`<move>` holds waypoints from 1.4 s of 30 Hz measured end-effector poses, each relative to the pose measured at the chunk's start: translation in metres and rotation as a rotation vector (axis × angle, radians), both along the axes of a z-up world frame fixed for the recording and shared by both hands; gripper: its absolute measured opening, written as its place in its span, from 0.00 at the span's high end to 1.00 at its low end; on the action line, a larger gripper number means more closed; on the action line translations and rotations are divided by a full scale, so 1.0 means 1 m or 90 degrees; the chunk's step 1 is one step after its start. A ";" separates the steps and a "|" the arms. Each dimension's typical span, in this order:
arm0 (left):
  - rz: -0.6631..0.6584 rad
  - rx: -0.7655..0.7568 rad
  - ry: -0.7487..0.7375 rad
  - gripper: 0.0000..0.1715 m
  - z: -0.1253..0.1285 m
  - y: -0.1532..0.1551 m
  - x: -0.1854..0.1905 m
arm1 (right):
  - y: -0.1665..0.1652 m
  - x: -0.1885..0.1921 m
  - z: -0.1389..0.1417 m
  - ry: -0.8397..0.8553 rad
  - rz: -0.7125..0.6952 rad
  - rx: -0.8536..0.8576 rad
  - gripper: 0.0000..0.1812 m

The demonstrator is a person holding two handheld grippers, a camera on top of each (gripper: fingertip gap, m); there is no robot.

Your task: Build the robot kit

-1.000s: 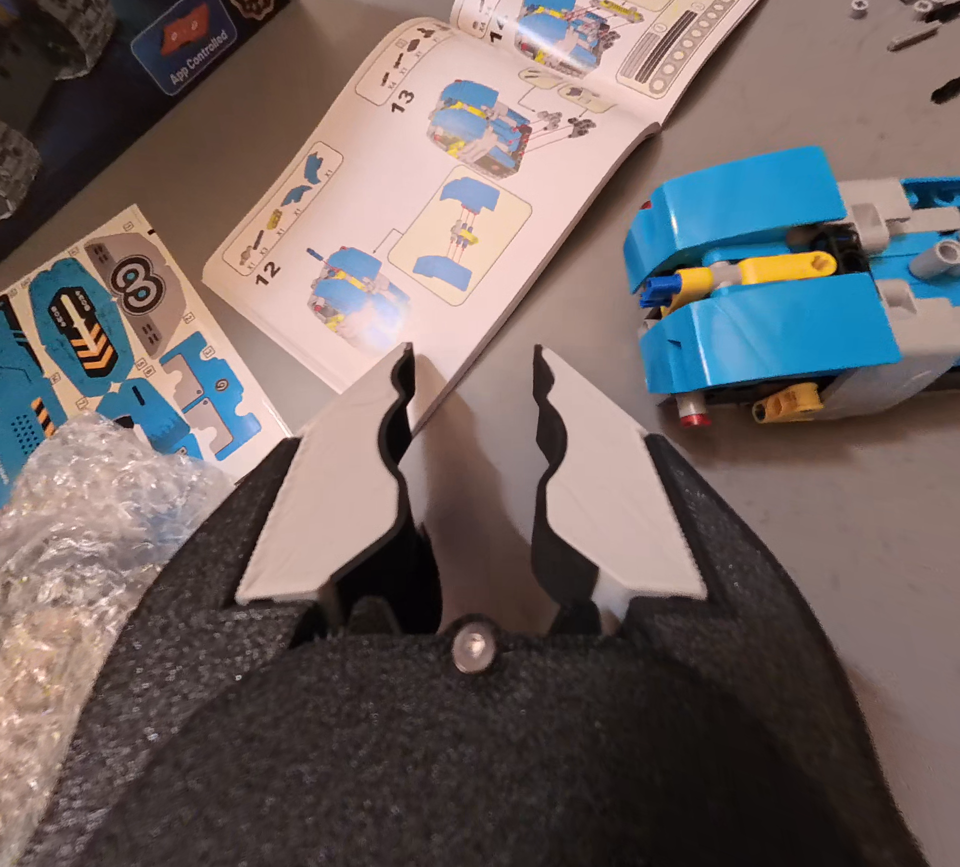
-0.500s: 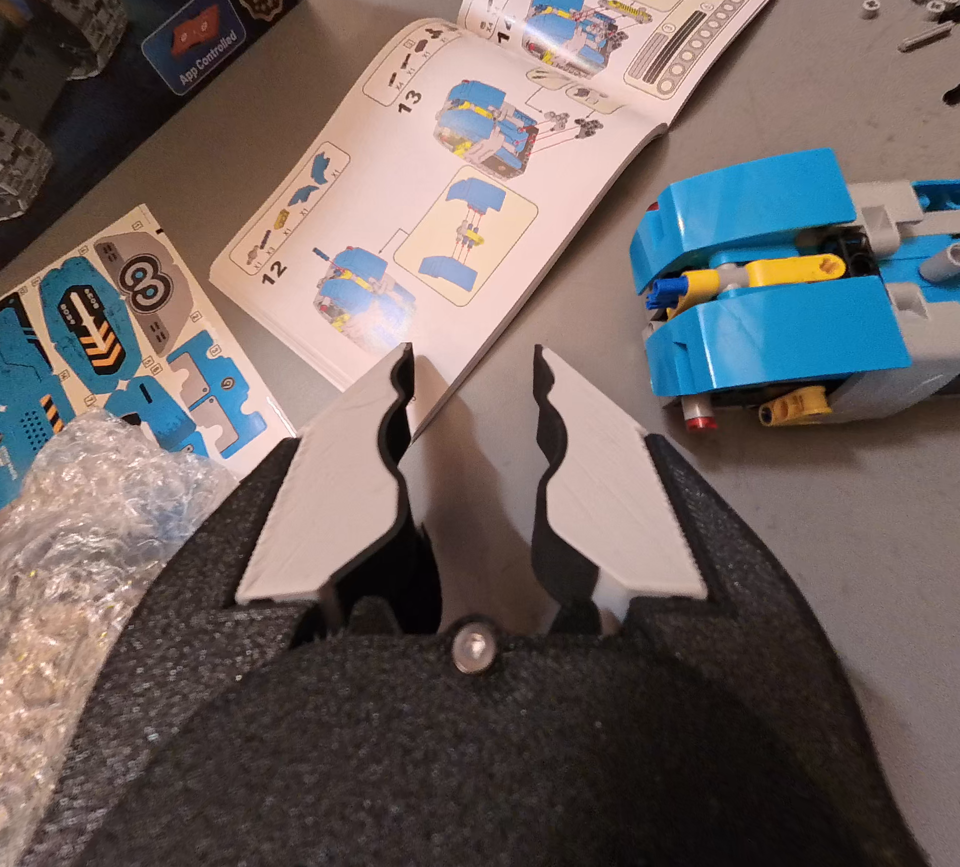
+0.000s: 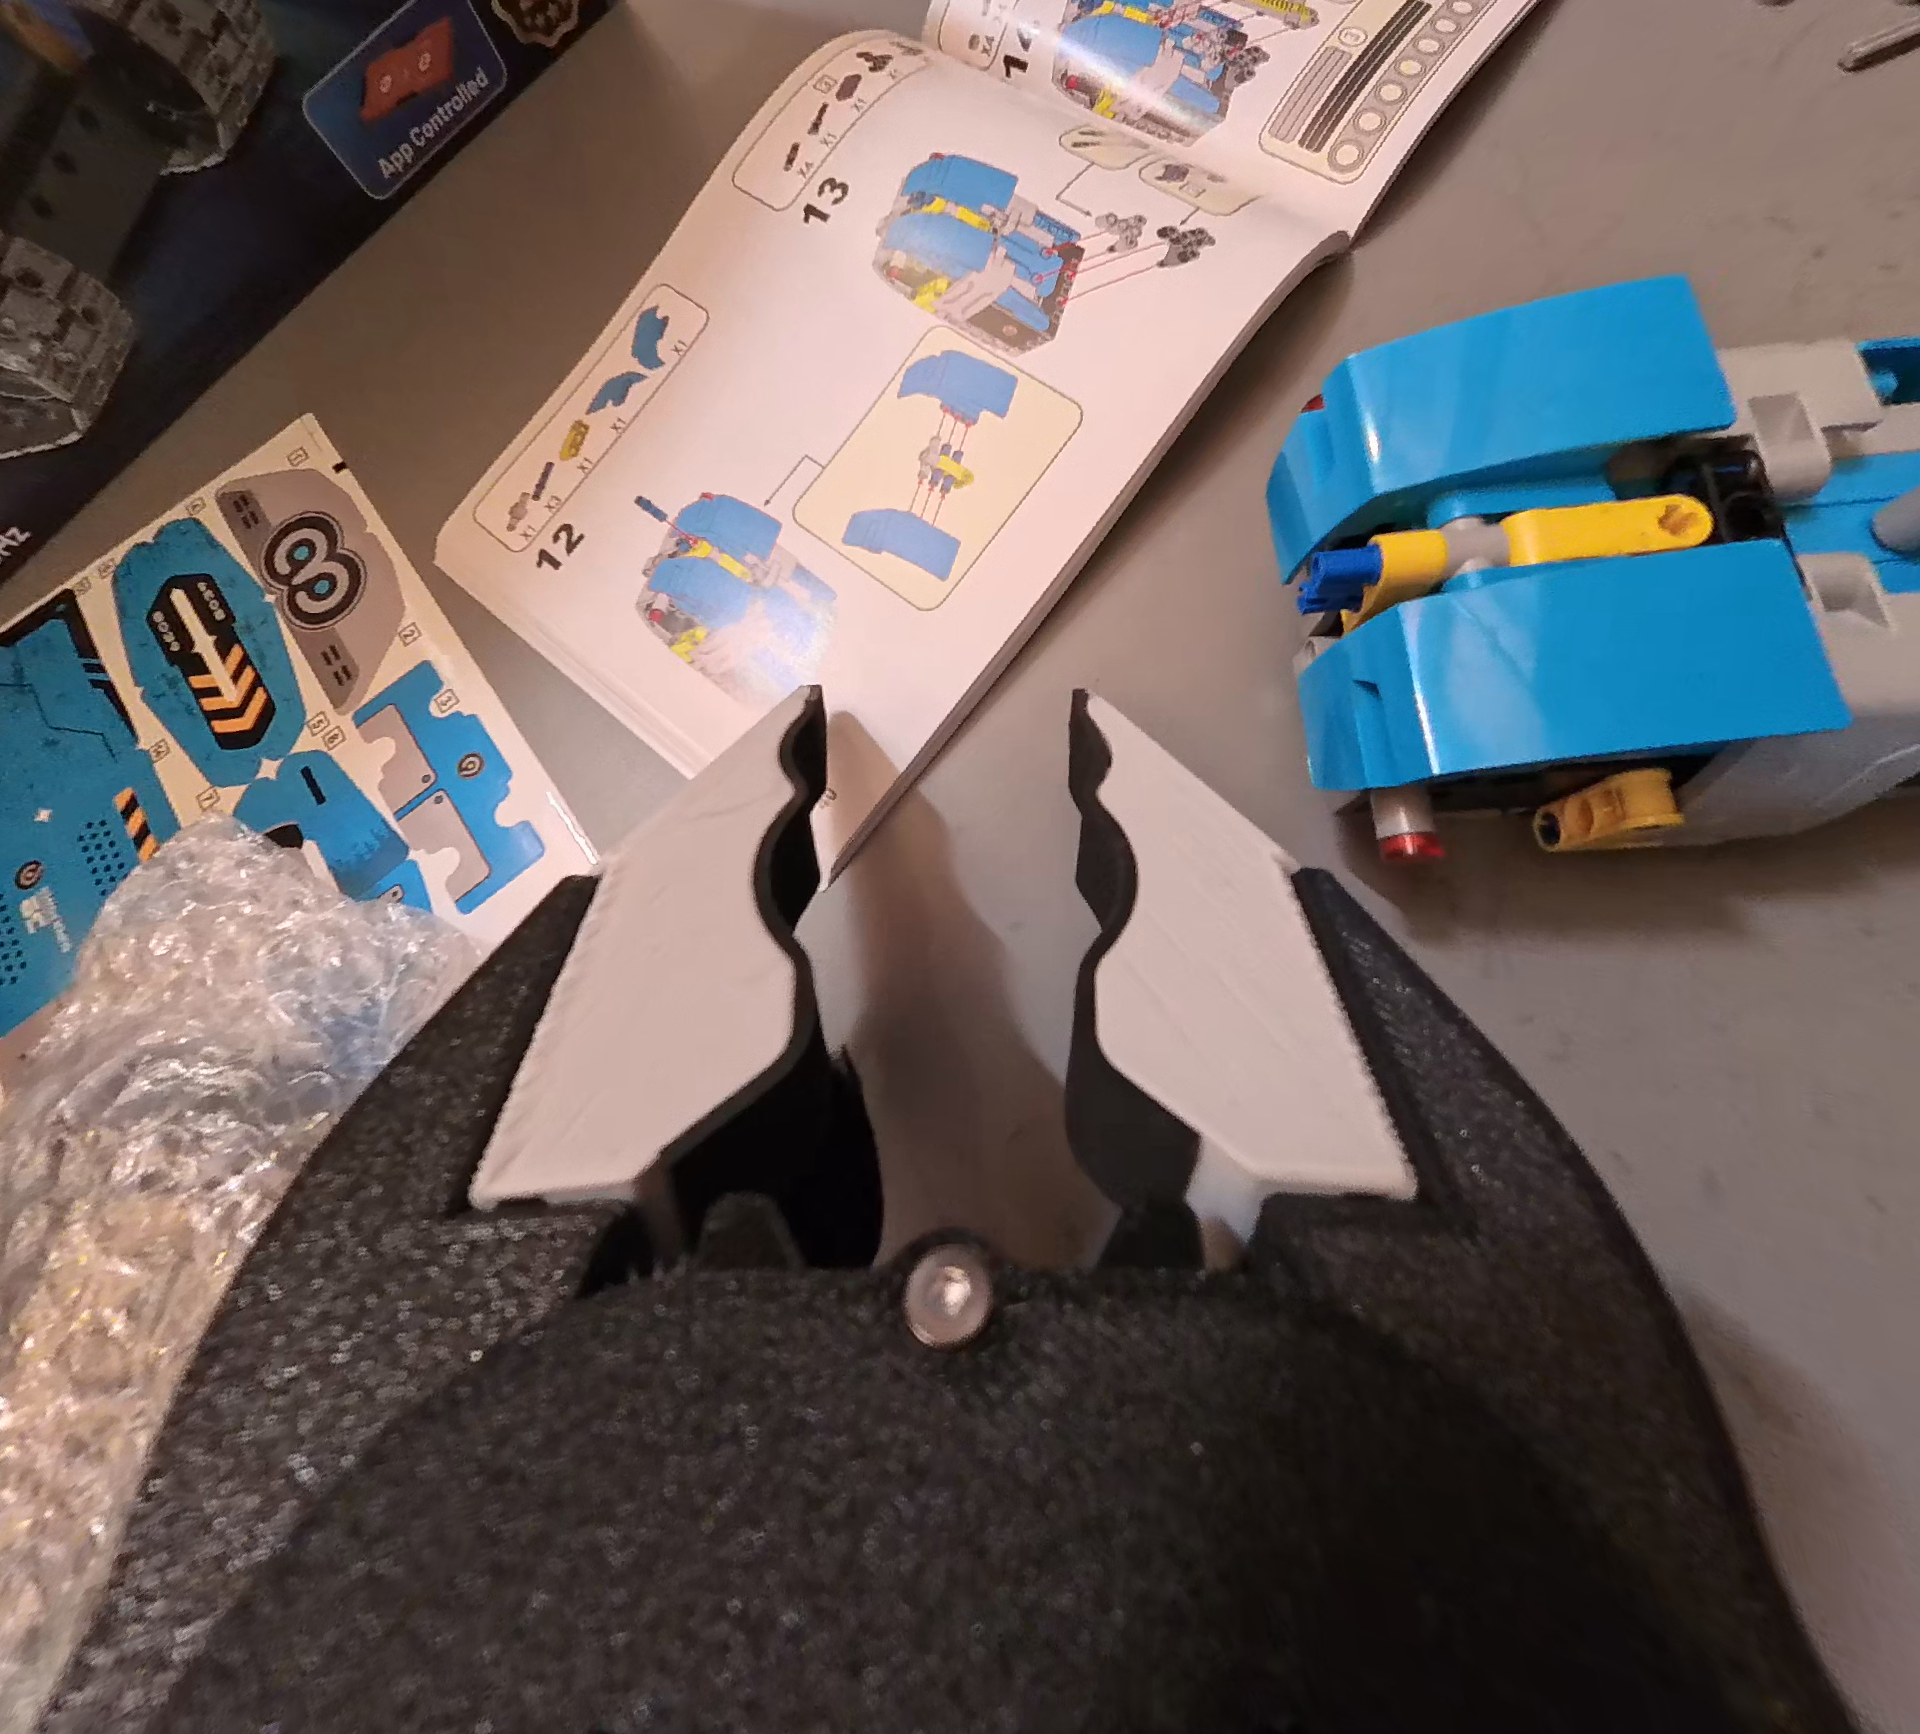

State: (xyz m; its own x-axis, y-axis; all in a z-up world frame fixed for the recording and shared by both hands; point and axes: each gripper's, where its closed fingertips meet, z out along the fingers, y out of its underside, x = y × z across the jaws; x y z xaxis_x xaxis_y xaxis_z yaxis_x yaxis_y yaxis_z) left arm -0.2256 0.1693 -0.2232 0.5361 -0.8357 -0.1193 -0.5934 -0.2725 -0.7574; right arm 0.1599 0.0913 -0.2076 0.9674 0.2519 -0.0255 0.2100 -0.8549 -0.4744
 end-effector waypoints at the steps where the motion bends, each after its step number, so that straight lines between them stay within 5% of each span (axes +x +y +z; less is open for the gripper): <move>1: 0.001 -0.001 0.000 0.73 0.000 0.000 0.000 | 0.000 -0.002 0.001 0.009 0.002 0.002 0.82; 37: -0.005 -0.024 -0.019 0.71 0.001 -0.001 0.001 | 0.014 0.004 0.014 0.068 -0.046 0.055 0.77; 42: 0.000 -0.039 -0.018 0.71 -0.001 0.000 0.000 | 0.010 0.034 0.009 -0.023 -0.098 0.043 0.75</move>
State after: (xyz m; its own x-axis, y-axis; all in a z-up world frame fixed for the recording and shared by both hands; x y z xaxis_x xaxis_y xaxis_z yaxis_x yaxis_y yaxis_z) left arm -0.2251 0.1691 -0.2242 0.5386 -0.8409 -0.0530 -0.5715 -0.3183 -0.7564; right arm 0.1937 0.1008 -0.1990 0.9948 0.0999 0.0214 0.0962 -0.8448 -0.5264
